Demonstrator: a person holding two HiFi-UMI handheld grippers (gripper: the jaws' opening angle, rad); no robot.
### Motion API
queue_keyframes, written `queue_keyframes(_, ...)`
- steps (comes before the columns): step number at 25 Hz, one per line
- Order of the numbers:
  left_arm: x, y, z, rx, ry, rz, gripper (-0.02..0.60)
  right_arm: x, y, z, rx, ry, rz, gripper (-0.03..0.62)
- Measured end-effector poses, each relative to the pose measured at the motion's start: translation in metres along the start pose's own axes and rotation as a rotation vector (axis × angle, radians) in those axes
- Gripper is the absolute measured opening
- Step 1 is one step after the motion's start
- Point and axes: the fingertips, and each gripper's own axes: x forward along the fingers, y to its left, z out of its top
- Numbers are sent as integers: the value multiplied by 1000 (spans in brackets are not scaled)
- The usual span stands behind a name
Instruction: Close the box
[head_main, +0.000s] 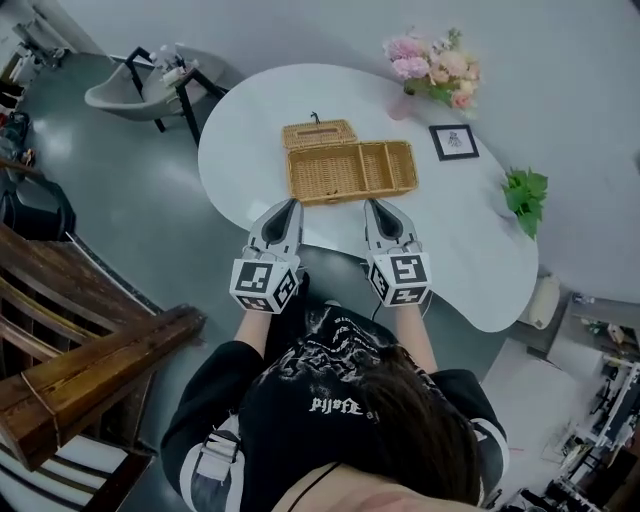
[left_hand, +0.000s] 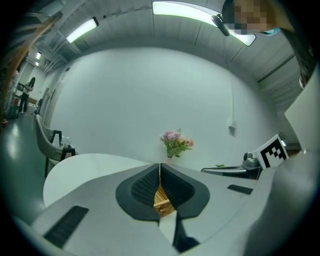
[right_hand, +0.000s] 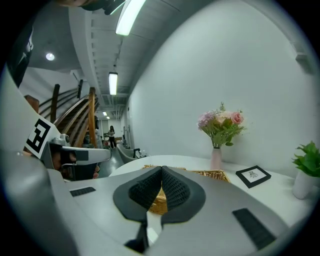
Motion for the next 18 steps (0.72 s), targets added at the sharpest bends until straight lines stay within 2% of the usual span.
queue_keyframes(4,25,37,9,6,32,-1,26,41,-5,12,40,22,-28,25)
queue_keyframes(8,43,66,25,-30,14,-72,26,80,-6,27,52,60,-67,25)
queue_keyframes(13,65,95,37,-2,59,-101,26,123,-7,39,74,127,-83,29)
queue_keyframes(15,69,109,39,-1,74,-98,26,137,-5,44,100,136,-79,60)
queue_keyframes(18,75,125,41,-18,75,-80,26,157,-6,51,113,155,-62,65)
